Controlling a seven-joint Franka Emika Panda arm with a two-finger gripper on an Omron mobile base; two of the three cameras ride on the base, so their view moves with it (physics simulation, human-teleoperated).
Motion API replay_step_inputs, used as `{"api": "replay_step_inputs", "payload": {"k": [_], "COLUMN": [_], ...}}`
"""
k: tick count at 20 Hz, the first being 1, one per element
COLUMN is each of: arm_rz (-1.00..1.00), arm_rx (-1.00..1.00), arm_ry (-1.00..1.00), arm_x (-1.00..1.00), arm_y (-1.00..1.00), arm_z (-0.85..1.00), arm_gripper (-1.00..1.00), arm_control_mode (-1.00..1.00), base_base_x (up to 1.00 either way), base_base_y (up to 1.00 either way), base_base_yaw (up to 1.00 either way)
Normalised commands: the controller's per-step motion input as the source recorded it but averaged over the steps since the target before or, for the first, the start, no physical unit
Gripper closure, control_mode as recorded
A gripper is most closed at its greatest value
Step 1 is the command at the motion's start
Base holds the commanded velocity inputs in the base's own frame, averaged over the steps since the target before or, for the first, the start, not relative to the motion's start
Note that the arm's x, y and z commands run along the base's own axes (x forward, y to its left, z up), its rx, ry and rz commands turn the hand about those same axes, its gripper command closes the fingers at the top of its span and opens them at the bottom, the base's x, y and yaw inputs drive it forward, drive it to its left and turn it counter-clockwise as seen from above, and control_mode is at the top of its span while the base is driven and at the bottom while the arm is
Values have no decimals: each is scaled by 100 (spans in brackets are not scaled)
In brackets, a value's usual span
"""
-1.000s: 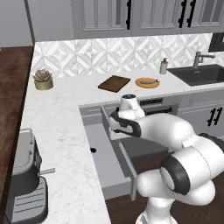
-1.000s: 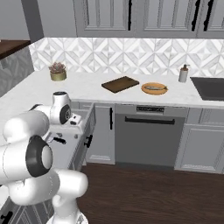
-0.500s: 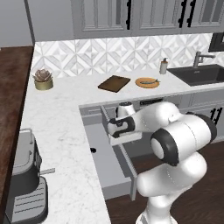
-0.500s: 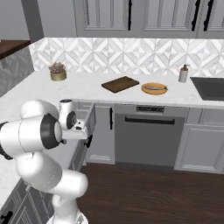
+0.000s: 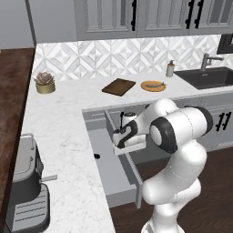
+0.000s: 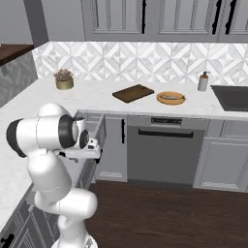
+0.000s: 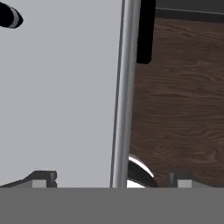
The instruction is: Pick up the knife from the drawer and place it on the cutting board. Then place the meat from the plate to the cutting board.
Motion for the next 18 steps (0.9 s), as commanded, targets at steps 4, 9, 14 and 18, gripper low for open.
{"api": "replay_step_inputs", "payload": {"k": [4,9,14,18], "arm_rz": [0,0,0,0], "arm_rx": [0,0,0,0], "arm_ry": [0,0,0,0], "arm_x": [20,14,1,-7], "arm_y": [0,0,0,-66], "arm_z": [-36,-33,-3,1], "arm_gripper": [-100,-100,-100,-100], "arm_control_mode": [-100,-100,-100,-100], "base_base_x": [0,0,0,0], "base_base_y": [0,0,0,0], "base_base_yaw": [0,0,0,0]}}
